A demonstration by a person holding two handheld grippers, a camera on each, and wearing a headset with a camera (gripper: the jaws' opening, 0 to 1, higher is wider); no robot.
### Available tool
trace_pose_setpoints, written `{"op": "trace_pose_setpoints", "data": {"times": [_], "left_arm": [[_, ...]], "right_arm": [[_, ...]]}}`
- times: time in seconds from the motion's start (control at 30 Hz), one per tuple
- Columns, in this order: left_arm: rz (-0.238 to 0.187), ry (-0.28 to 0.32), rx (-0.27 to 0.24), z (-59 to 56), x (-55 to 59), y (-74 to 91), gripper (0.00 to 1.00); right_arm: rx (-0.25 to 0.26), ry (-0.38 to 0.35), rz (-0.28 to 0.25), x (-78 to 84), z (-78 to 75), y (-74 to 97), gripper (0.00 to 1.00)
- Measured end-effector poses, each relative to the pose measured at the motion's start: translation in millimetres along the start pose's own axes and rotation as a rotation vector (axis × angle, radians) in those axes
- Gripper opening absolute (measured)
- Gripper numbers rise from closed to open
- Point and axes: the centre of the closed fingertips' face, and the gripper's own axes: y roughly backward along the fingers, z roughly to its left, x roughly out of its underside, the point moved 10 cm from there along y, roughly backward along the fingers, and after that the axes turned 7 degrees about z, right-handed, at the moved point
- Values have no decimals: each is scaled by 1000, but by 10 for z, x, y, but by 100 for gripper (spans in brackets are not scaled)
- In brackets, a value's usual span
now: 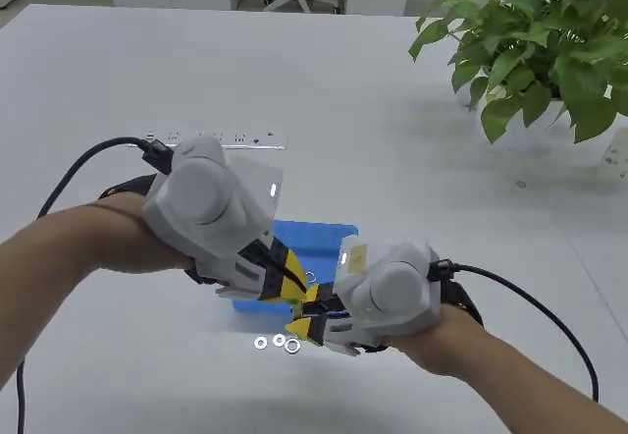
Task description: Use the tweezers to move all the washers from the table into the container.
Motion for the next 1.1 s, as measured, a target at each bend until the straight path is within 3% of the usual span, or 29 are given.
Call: {"op": "trace_pose_setpoints", "data": {"times": [0.6, 1.1], "left_arm": [[16, 19, 32, -70, 148, -155, 5], [15, 48, 32, -45, 224, -214, 5]], "right_arm": [[-34, 3, 20, 111, 87, -173, 12], [-49, -14, 21, 159, 77, -271, 12]]}}
